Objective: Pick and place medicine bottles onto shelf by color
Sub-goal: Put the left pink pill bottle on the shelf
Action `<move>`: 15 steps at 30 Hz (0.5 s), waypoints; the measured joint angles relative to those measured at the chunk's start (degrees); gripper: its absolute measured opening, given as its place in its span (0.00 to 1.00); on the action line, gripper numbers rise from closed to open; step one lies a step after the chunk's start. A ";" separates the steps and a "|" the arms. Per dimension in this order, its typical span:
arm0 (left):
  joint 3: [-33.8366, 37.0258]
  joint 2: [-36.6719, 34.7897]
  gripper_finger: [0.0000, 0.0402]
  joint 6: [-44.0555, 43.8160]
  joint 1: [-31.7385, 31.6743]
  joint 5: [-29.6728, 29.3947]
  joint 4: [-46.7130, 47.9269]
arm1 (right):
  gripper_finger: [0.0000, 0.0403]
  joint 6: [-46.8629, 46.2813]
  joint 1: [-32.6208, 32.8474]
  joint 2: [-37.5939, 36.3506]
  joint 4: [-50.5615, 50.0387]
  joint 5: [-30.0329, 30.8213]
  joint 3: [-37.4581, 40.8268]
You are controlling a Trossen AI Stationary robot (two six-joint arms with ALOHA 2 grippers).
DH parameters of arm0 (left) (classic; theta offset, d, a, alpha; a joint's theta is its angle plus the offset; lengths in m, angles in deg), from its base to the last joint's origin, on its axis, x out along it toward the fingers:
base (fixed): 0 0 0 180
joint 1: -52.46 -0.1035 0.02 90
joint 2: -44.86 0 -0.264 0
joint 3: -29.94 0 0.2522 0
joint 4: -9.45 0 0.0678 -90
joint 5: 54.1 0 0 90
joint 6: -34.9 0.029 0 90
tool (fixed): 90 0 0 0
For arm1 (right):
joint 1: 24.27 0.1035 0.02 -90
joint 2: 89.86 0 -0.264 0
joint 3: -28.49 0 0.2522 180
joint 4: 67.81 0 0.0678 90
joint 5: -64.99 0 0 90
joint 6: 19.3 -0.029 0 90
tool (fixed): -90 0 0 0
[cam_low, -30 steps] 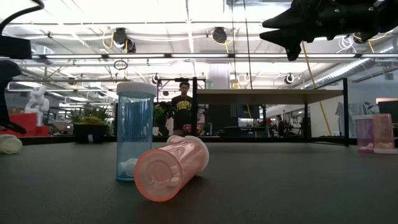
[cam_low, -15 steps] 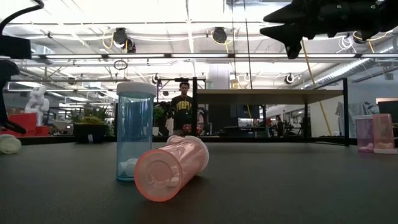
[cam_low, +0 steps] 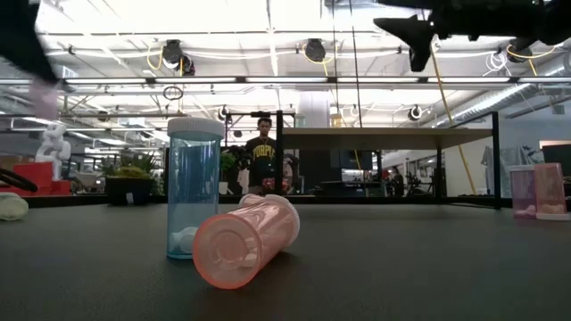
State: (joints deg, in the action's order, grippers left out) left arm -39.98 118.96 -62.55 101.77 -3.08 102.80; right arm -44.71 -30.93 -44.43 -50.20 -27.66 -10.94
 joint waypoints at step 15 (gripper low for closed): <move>-18.62 -2.42 0.31 85.49 -25.74 0.81 -26.04 | 0.36 2.33 1.12 18.08 -23.62 -0.46 -31.86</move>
State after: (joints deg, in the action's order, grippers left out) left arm -58.60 116.54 22.94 76.04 -2.27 76.76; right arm -42.38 -29.81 -26.35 -73.83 -28.12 -42.81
